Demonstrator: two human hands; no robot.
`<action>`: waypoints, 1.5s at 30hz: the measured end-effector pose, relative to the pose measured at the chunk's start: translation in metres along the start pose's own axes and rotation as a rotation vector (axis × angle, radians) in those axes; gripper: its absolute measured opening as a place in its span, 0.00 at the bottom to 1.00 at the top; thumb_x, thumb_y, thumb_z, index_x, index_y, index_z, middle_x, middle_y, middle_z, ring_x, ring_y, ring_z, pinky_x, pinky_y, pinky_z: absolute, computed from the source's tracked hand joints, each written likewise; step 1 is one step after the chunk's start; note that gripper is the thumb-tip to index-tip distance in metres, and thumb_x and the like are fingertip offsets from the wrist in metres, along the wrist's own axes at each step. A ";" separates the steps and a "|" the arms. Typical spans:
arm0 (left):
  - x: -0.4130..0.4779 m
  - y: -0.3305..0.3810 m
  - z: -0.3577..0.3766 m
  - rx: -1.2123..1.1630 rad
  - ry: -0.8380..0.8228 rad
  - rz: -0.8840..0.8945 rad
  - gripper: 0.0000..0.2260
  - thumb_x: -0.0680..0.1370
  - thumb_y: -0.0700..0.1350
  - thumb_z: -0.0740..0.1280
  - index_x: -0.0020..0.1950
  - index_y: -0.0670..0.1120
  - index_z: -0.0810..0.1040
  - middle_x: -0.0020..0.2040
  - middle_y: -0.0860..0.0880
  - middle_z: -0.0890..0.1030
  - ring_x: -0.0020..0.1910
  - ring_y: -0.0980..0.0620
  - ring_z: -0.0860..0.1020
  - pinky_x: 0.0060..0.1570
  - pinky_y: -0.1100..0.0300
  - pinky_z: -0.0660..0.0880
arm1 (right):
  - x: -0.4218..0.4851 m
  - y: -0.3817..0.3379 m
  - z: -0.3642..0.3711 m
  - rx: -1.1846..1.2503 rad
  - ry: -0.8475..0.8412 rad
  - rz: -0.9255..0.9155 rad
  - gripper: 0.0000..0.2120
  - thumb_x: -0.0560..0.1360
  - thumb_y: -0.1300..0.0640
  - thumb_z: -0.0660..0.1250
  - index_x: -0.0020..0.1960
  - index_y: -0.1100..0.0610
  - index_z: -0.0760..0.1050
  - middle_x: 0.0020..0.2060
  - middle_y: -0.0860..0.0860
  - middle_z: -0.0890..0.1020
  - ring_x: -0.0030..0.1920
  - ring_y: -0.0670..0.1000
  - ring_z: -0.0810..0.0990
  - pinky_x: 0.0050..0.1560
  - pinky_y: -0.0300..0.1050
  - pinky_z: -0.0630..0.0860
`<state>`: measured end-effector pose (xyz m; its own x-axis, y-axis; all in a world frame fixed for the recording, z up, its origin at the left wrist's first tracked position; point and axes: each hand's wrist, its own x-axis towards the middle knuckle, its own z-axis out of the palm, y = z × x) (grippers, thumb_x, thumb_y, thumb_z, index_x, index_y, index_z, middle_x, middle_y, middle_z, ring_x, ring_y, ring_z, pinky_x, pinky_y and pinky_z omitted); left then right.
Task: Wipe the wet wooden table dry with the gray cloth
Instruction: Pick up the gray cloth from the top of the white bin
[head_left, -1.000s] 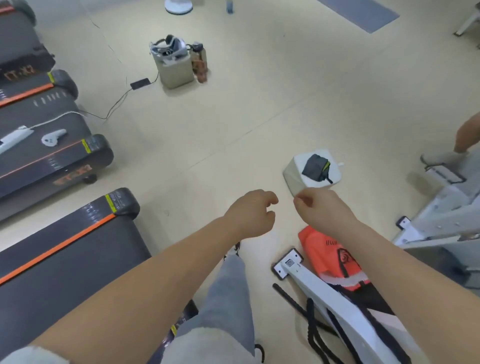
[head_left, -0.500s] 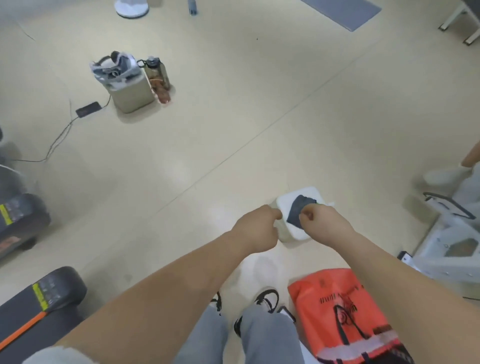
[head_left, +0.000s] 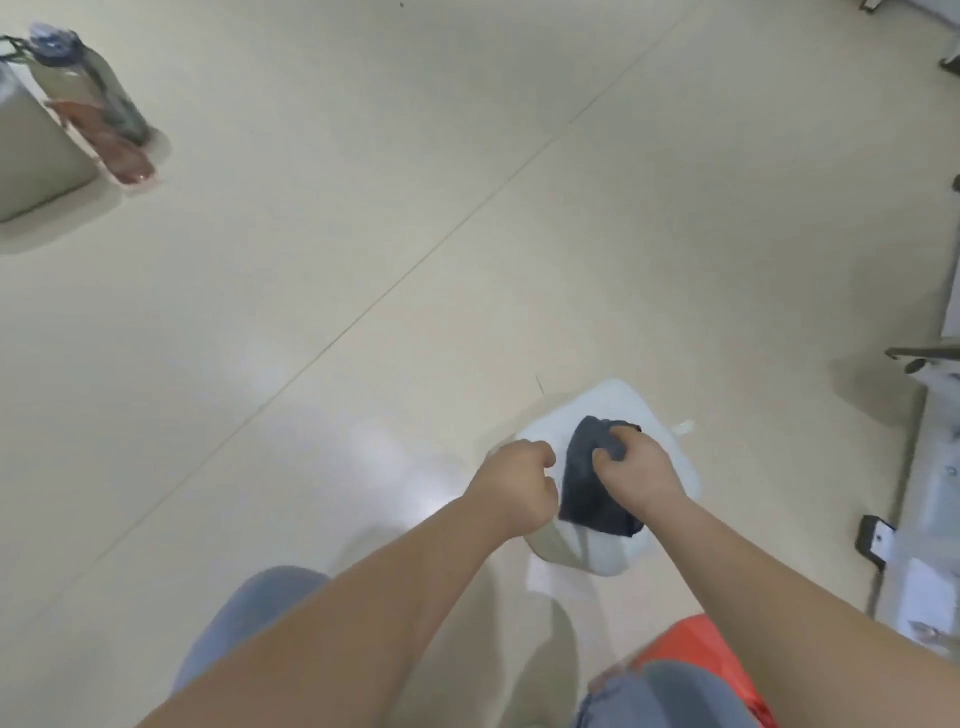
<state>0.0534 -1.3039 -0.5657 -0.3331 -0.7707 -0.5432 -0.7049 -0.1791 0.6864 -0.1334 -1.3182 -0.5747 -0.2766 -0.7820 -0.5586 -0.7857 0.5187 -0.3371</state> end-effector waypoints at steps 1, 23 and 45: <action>0.024 -0.009 0.016 -0.022 -0.008 -0.007 0.18 0.82 0.43 0.61 0.72 0.45 0.74 0.67 0.46 0.78 0.65 0.45 0.76 0.61 0.57 0.73 | 0.022 0.014 0.015 -0.032 0.037 0.029 0.25 0.80 0.51 0.62 0.75 0.53 0.68 0.64 0.57 0.73 0.58 0.60 0.75 0.53 0.51 0.75; 0.017 0.033 0.035 -0.616 0.022 -0.309 0.10 0.72 0.40 0.69 0.43 0.50 0.68 0.39 0.51 0.70 0.37 0.51 0.68 0.36 0.59 0.64 | -0.015 0.029 0.007 0.816 -0.159 0.344 0.13 0.69 0.60 0.72 0.50 0.54 0.72 0.43 0.56 0.77 0.43 0.57 0.77 0.46 0.53 0.75; -0.614 0.186 -0.207 -1.252 0.751 -0.225 0.23 0.67 0.37 0.65 0.61 0.47 0.80 0.54 0.45 0.85 0.52 0.48 0.83 0.50 0.52 0.78 | -0.530 -0.349 -0.220 0.195 -1.034 -0.559 0.17 0.68 0.61 0.65 0.56 0.59 0.78 0.46 0.55 0.84 0.45 0.54 0.82 0.42 0.49 0.73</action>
<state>0.2566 -0.9909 -0.0045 0.3778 -0.7151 -0.5882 0.4208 -0.4332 0.7970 0.1657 -1.1610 0.0058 0.7246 -0.3137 -0.6136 -0.5333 0.3086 -0.7876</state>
